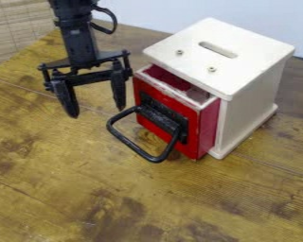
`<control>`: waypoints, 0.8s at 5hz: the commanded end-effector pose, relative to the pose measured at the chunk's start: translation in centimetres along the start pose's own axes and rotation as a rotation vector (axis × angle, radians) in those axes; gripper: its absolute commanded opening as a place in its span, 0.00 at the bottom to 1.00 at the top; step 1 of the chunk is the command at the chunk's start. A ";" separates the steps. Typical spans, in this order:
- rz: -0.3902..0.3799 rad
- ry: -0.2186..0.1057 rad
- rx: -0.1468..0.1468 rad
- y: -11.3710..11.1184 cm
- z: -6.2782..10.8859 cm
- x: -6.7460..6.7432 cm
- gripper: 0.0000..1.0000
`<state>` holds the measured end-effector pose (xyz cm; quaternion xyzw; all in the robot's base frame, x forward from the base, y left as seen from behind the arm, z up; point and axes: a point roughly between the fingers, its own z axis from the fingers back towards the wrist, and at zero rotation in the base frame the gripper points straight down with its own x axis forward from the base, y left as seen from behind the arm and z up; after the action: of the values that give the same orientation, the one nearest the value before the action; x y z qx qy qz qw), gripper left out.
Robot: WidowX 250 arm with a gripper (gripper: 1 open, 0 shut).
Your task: Close the drawer
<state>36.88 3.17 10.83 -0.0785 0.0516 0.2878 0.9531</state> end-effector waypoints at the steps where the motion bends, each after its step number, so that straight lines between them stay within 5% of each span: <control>1: -0.016 -0.052 -0.027 -1.6 2.4 -0.5 1.00; 4: -0.028 -0.046 -0.051 -2.4 4.1 -1.2 1.00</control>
<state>37.06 1.40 12.35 -0.0867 0.0646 0.2826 0.9531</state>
